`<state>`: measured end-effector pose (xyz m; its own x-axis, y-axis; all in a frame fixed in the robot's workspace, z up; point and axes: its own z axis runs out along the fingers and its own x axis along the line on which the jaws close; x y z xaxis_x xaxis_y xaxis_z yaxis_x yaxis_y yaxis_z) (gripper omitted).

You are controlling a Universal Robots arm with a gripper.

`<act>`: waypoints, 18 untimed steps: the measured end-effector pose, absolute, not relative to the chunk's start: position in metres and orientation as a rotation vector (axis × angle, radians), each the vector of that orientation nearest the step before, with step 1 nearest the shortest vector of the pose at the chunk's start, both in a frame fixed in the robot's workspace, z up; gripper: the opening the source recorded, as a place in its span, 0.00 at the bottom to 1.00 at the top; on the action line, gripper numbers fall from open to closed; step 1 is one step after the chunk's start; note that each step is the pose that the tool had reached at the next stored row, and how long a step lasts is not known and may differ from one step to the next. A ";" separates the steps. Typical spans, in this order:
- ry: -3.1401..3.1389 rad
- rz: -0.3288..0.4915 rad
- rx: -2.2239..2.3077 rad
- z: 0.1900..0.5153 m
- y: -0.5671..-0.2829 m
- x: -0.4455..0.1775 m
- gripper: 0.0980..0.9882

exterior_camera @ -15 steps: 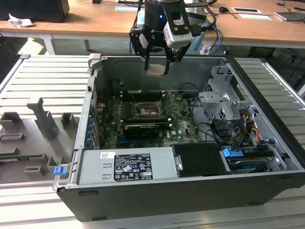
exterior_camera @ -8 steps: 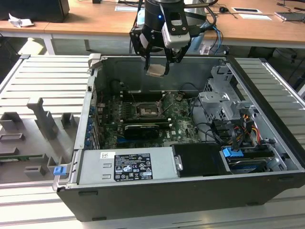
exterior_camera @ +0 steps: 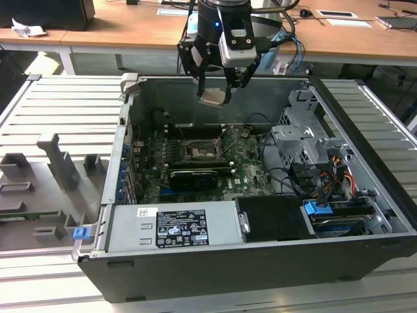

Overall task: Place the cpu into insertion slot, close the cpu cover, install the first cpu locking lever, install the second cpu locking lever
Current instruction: 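Place the cpu into insertion slot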

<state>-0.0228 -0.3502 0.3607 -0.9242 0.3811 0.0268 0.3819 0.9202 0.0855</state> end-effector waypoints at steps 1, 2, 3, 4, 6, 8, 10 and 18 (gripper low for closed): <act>-3.066 -0.140 -0.627 0.361 -0.350 -0.023 0.50; -3.064 -0.140 -0.638 0.361 -0.350 -0.023 0.50; -3.062 -0.140 -0.649 0.361 -0.350 -0.023 0.50; -3.060 -0.140 -0.662 0.361 -0.350 -0.023 0.50; -3.055 -0.140 -0.688 0.360 -0.350 -0.023 0.50; -3.050 -0.140 -0.709 0.360 -0.350 -0.023 0.50; -3.042 -0.141 -0.751 0.360 -0.350 -0.023 0.50; -3.019 -0.141 -0.846 0.360 -0.350 -0.023 0.50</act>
